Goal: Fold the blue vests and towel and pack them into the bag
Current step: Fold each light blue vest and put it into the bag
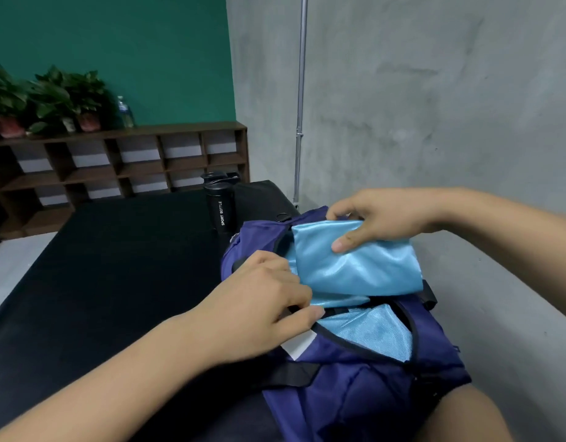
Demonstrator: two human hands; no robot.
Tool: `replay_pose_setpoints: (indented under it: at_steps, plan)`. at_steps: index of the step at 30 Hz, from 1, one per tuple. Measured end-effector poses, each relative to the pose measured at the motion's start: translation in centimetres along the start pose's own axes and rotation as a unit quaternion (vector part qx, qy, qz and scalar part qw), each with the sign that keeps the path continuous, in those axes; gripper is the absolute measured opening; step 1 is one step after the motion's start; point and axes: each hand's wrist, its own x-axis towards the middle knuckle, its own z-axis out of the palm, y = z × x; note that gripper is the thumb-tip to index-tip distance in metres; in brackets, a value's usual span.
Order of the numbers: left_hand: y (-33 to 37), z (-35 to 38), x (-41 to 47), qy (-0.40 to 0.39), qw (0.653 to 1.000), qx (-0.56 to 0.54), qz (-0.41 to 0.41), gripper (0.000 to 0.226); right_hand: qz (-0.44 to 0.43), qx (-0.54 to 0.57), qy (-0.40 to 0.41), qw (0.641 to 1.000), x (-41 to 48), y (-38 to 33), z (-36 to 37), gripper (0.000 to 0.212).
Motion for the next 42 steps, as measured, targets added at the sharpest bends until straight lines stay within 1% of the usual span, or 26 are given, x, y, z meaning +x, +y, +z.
replay_pose_setpoints:
  at_steps: [4,7,8,9,11,13,15,16,17,18,22,26,28,30,32,34,36,37,39,40,42]
  plan:
    - [-0.1,-0.4,-0.7,0.002,1.0,0.017,-0.001,0.044,-0.019,0.056,-0.075,0.995,2.2,0.1,1.2,0.022]
    - [0.0,-0.4,-0.7,0.007,1.0,0.023,0.002,0.042,-0.02,0.061,-0.056,0.996,5.2,0.1,2.2,0.017]
    - [0.0,-0.4,-0.7,0.007,1.0,0.025,0.001,0.042,-0.029,0.038,-0.037,0.998,6.4,0.0,2.6,0.016]
    - [-0.1,-0.5,-0.6,0.006,1.0,0.026,-0.001,0.041,-0.041,-0.008,-0.011,0.999,7.5,0.0,3.2,0.015]
    - [-0.3,-0.6,-0.6,0.009,1.0,0.021,-0.007,0.039,-0.057,-0.132,0.049,0.988,9.7,0.5,4.8,0.013]
    - [-0.5,-0.7,-0.9,0.011,1.0,0.012,-0.012,0.037,-0.037,-0.259,0.124,0.957,10.8,0.7,6.8,0.015]
    - [-0.8,-0.7,-1.2,0.013,1.0,0.005,-0.014,0.035,-0.051,-0.366,0.215,0.904,11.1,1.2,8.8,0.019]
    - [-0.9,-0.7,-1.4,0.015,1.0,0.005,-0.013,0.035,-0.066,-0.413,0.239,0.876,10.9,1.2,9.5,0.023]
    - [-1.0,-0.6,-1.5,0.017,1.0,0.006,-0.013,0.035,-0.074,-0.434,0.269,0.856,10.6,1.5,10.1,0.029]
    - [-1.1,-0.6,-1.6,0.019,1.0,0.006,-0.013,0.034,-0.073,-0.432,0.294,0.849,10.3,1.6,10.4,0.034]
    - [-1.3,-0.4,-1.9,0.018,1.0,-0.002,-0.02,0.035,-0.064,-0.35,0.312,0.881,8.0,1.1,11.1,0.039]
    - [-1.3,-0.3,-1.9,0.021,1.0,-0.008,-0.02,0.036,-0.09,-0.307,0.308,0.896,5.2,0.3,10.9,0.035]
    - [-1.2,-0.2,-1.9,0.022,0.999,-0.011,-0.021,0.035,-0.086,-0.255,0.261,0.927,4.4,0.0,11.4,0.038]
    - [-1.2,-0.1,-1.9,0.024,0.999,-0.015,-0.022,0.033,-0.059,-0.219,0.188,0.956,4.3,0.3,12.5,0.05]
    - [-1.0,-0.1,-1.9,0.023,0.999,-0.017,-0.023,0.032,-0.053,-0.242,0.125,0.961,4.7,0.7,13.6,0.063]
    - [-0.8,-0.1,-1.9,0.025,0.999,-0.017,-0.02,0.03,-0.026,-0.259,0.069,0.963,5.2,0.6,14.0,0.059]
    - [-0.5,-0.1,-2.1,0.025,0.999,-0.017,-0.019,0.029,0.009,-0.254,0.037,0.967,5.8,0.1,14.1,0.058]
    - [-0.5,0.0,-2.1,0.024,0.999,-0.015,-0.018,0.03,0.014,-0.252,0.035,0.967,6.1,-0.2,14.0,0.062]
    - [-0.5,0.1,-2.3,0.019,1.0,-0.012,-0.02,0.032,0.012,-0.242,0.055,0.969,7.1,-0.3,13.6,0.081]
    - [-0.5,0.2,-2.4,0.013,1.0,-0.01,-0.021,0.033,0.015,-0.231,0.063,0.971,7.6,-0.1,13.2,0.083]
    - [-0.5,0.5,-2.5,0.005,1.0,-0.005,-0.019,0.034,0.015,-0.228,0.062,0.972,8.6,0.6,12.5,0.076]
